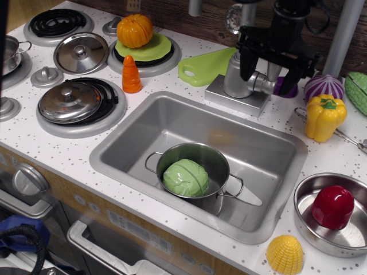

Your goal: Turn lever vertical to front

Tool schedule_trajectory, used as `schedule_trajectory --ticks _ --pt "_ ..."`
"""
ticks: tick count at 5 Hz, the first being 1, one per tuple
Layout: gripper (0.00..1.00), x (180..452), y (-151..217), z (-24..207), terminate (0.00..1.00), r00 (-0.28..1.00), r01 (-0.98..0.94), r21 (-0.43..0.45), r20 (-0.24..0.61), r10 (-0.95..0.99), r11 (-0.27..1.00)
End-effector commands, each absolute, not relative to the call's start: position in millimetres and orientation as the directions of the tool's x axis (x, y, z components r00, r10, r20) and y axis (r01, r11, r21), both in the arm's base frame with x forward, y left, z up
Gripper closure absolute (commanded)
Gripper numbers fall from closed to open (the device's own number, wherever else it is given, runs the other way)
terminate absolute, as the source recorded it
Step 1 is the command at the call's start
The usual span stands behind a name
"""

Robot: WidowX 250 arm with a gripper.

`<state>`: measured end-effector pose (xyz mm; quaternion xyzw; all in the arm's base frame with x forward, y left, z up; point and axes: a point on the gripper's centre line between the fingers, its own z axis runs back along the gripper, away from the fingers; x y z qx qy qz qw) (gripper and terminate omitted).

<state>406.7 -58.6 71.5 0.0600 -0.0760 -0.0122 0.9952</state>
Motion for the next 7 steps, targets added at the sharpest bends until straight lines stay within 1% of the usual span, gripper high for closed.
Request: schedule_trajectory --ticks 1,2,4,5,6,7 --pt "0.00 425 -51 100 0.00 0.968 0.021 0.143 0.244 -0.056 0.990" --pt "0.00 433 -50 109 0.00 0.955 0.022 0.184 0.288 -0.076 0.983" --pt "0.00 448 -50 106 0.00 0.943 0.044 0.161 0.319 -0.095 0.986" --pt "0.00 454 -51 103 0.00 0.943 0.045 0.147 0.321 -0.091 0.988" --pt "1.00 453 -54 104 0.00 0.944 0.033 0.143 0.320 -0.078 0.989" --pt "1.00 450 -58 105 0.00 0.945 0.020 0.132 0.321 -0.062 0.991"
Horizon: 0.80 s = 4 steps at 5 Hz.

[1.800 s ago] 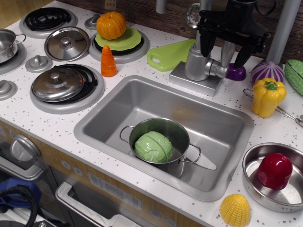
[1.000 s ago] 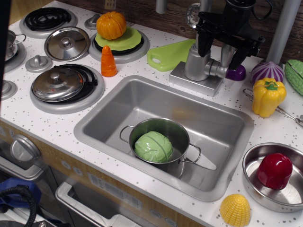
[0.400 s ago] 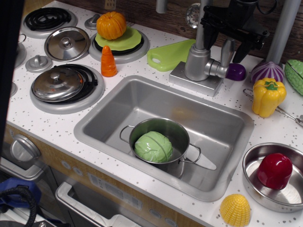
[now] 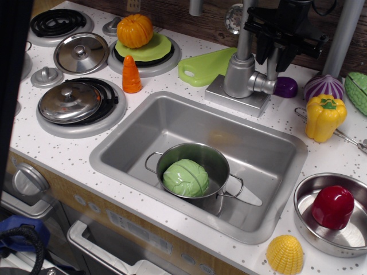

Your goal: Turn lever vertical to front

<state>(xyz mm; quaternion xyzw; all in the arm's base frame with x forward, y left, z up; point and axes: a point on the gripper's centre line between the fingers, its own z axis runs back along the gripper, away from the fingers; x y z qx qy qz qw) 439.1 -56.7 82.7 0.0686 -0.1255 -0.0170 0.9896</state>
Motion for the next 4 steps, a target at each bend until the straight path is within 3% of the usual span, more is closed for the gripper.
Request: schedule_trajectory --ticks 1,3,4 --pt "1.00 439 -66 97 0.00 0.956 -0.011 0.071 0.293 -0.011 0.997" --pt "1.00 409 -74 78 0.00 0.965 -0.092 -0.023 0.243 0.095 0.995" --pt "1.00 407 -74 73 0.00 0.971 -0.097 -0.059 0.216 0.107 0.994"
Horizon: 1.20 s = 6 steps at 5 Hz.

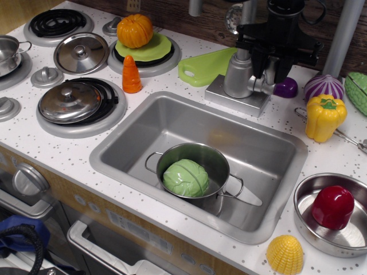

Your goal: Turn lever vertical to front

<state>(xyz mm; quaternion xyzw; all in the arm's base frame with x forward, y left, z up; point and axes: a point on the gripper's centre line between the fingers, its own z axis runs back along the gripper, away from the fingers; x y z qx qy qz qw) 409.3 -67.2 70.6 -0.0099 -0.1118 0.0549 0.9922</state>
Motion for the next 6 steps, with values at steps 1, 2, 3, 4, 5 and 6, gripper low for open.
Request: schedule_trajectory --ticks 1,2,3,4,5,6 --pt "1.00 401 -79 65 0.00 0.978 -0.104 -0.086 0.170 0.118 0.991" --pt "1.00 397 -83 53 0.00 0.984 -0.105 -0.087 0.137 0.116 0.991" --pt "1.00 388 -89 46 0.00 0.986 -0.113 -0.074 0.119 0.121 0.991" --pt "1.00 379 -90 43 0.00 0.985 -0.122 -0.037 0.121 0.126 0.992" --pt "1.00 375 -85 32 0.00 0.982 -0.122 -0.022 0.143 0.123 0.992" --pt "1.00 383 -76 41 0.00 0.985 -0.097 0.010 0.147 0.095 0.995"
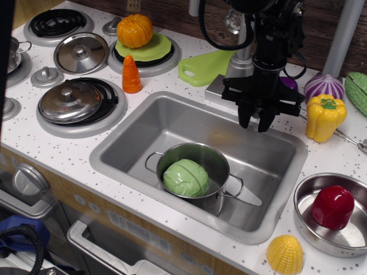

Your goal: Turn lever vertical to front

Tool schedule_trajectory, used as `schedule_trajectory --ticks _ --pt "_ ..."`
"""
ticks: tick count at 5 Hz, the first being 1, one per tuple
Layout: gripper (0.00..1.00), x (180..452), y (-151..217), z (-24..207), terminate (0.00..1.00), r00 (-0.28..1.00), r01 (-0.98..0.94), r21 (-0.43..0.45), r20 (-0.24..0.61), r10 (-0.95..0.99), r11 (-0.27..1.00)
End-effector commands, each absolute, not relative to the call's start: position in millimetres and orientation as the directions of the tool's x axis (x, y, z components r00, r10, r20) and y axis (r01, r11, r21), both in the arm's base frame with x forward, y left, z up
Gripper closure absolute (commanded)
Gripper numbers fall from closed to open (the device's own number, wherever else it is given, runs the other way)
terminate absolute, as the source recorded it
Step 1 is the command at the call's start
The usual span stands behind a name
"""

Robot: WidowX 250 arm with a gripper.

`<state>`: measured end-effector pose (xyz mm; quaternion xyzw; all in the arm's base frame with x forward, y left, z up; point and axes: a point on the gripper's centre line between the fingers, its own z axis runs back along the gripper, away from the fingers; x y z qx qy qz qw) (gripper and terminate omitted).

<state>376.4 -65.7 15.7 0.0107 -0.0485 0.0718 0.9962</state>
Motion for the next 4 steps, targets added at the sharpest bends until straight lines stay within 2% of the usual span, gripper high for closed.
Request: schedule_trajectory --ticks 1,3,4 --pt "0.00 387.2 -69.0 53.4 0.00 0.983 -0.060 0.074 0.176 0.046 0.995" --pt "0.00 387.2 -69.0 53.4 0.00 0.983 -0.060 0.074 0.176 0.046 0.995" --pt "0.00 387.2 -69.0 53.4 1.00 0.983 -0.060 0.074 0.176 0.046 0.995"
